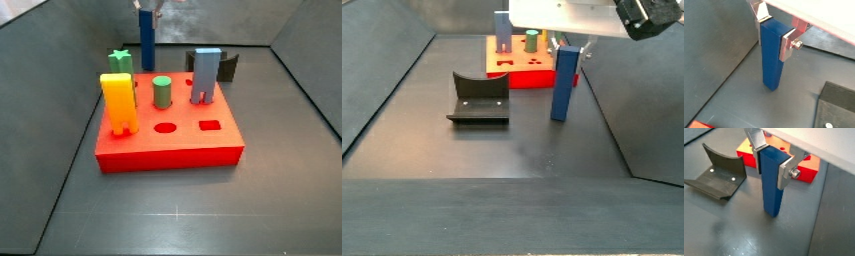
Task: Pick up the rectangle object. Move up. Move to above the board. Insert the rectangle object.
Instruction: Pick up the rectangle object, then move up.
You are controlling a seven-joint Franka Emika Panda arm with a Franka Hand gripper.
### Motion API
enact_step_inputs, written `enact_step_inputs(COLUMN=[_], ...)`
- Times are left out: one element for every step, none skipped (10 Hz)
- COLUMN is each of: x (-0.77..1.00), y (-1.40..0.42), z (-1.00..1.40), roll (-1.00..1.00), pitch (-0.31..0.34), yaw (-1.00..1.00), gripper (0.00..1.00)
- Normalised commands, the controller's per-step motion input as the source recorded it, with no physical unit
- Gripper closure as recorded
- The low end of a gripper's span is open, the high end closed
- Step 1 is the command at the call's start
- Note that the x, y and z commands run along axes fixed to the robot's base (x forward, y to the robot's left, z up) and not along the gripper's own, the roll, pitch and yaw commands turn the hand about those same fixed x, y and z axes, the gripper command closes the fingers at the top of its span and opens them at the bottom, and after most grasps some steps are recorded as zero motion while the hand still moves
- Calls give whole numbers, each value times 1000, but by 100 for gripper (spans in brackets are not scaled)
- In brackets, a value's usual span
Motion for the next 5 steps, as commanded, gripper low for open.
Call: enact_step_inputs(x=[0,0,2,-1,4], y=[0,0,-49,-43,-26], z=[0,833,792,584,421], roll=[0,0,1,22,42], pitch=[0,0,20,66,80], yaw=[0,0,3,3,2], gripper=[100,100,100,100,100])
